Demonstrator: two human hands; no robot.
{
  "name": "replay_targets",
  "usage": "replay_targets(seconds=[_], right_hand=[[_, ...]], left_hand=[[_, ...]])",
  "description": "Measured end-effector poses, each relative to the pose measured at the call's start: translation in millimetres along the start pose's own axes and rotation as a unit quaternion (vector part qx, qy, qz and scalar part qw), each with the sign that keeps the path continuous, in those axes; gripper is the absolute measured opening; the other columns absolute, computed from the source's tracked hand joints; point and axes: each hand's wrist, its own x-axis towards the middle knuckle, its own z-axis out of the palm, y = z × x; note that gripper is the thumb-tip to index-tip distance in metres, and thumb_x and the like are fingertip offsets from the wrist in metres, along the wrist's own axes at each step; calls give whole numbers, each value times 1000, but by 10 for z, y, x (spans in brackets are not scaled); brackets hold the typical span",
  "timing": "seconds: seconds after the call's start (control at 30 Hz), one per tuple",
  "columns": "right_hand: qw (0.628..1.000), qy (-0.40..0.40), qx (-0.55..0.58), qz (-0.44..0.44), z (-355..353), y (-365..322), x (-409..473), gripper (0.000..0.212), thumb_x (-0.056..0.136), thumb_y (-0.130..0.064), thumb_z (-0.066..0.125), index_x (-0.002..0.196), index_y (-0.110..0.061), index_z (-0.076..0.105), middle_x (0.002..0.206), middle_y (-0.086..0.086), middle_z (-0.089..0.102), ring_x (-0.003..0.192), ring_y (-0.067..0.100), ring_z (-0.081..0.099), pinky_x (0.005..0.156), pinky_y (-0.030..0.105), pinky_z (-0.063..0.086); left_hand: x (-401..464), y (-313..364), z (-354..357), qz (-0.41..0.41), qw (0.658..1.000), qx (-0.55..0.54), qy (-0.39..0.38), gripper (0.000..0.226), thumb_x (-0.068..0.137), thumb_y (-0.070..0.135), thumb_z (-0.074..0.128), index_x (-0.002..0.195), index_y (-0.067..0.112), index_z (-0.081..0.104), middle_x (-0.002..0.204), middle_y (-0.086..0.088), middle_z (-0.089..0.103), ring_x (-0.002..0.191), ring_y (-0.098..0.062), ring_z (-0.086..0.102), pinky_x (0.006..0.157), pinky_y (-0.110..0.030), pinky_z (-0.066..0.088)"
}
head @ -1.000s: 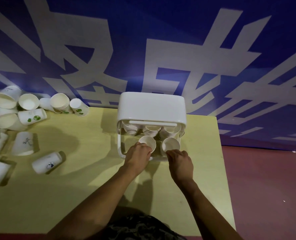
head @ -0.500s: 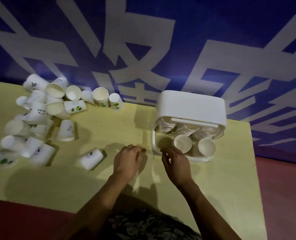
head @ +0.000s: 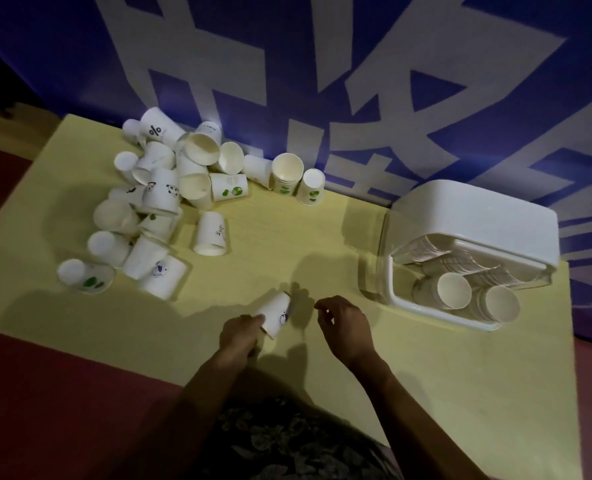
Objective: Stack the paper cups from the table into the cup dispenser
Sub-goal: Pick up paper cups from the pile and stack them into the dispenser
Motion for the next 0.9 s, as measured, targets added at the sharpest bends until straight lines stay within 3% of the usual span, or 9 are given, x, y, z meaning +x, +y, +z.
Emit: replay_targets(seconds=[0.03, 0.1, 0.17, 0.23, 0.3, 0.4, 0.6, 0.77, 0.9], right_hand=[[1000, -5, -3, 8, 37, -49, 33, 19, 88, -12, 59, 99, -21, 72, 97, -5, 68, 78, 17, 64, 64, 26, 45], [1000, -10, -8, 16, 91, -133, 113, 21, 87, -11, 59, 100, -20, 72, 99, -3, 69, 80, 18, 65, 65, 26, 45], [1000, -6, -13, 20, 115, -216, 226, 20, 87, -11, 59, 100, -19, 72, 98, -2, 69, 80, 20, 65, 65, 27, 47], [1000, 0, -21, 21, 112, -311, 383, 19, 88, -12, 59, 101, -18, 72, 98, 0, 68, 80, 22, 65, 63, 30, 49], [999, 10, -34, 16, 92, -412, 575, 19, 87, -12, 59, 101, -17, 72, 97, 3, 68, 79, 24, 65, 62, 30, 48], [998, 38, -39, 24, 41, -555, 906, 22, 85, -12, 60, 105, -16, 71, 100, 6, 67, 84, 27, 65, 66, 32, 50], [991, 70, -106, 43, -87, -721, 1679, 46, 87, -17, 63, 133, -15, 53, 136, 7, 52, 118, 30, 50, 88, 41, 50], [987, 65, -147, 23, -136, -630, 2283, 64, 85, -11, 68, 143, -17, 41, 152, 13, 36, 136, 38, 34, 105, 51, 41], [989, 30, -140, 28, -85, -520, 2600, 64, 85, -14, 71, 141, -20, 41, 153, 12, 32, 133, 40, 36, 102, 53, 45]], left_hand=[[22, 42, -2, -11, 999, -50, -19, 26, 79, 27, 72, 68, 6, 62, 63, -17, 61, 58, -30, 58, 59, -32, 39], [60, 151, -30, -10, 995, -86, -40, 18, 81, 13, 70, 69, 4, 60, 47, -6, 54, 50, -23, 49, 57, -31, 37], [75, 311, -89, 9, 995, -88, -36, 10, 82, 11, 69, 74, 6, 65, 40, 3, 56, 48, -21, 54, 64, -35, 48], [71, 500, -189, 64, 995, -69, -36, 1, 84, 11, 67, 83, 11, 67, 59, 2, 64, 58, -19, 59, 73, -37, 53], [98, 700, -306, 148, 988, -20, -33, 7, 83, 11, 64, 77, 14, 63, 71, -3, 59, 69, -22, 54, 69, -32, 47], [161, 1013, -479, 271, 958, 95, -2, 15, 84, 14, 61, 71, 9, 58, 70, -9, 59, 68, -24, 52, 62, -31, 38], [205, 1576, -731, 455, 862, 214, 63, 21, 86, 15, 61, 69, 10, 49, 66, -5, 56, 63, -24, 51, 56, -34, 40], [306, 1832, -800, 505, 816, 269, 79, 11, 88, 20, 58, 79, 14, 56, 78, -2, 60, 74, -20, 55, 60, -35, 46], [363, 1909, -800, 503, 810, 289, 88, 9, 87, 22, 57, 83, 14, 59, 83, -2, 61, 78, -20, 55, 62, -35, 46]])
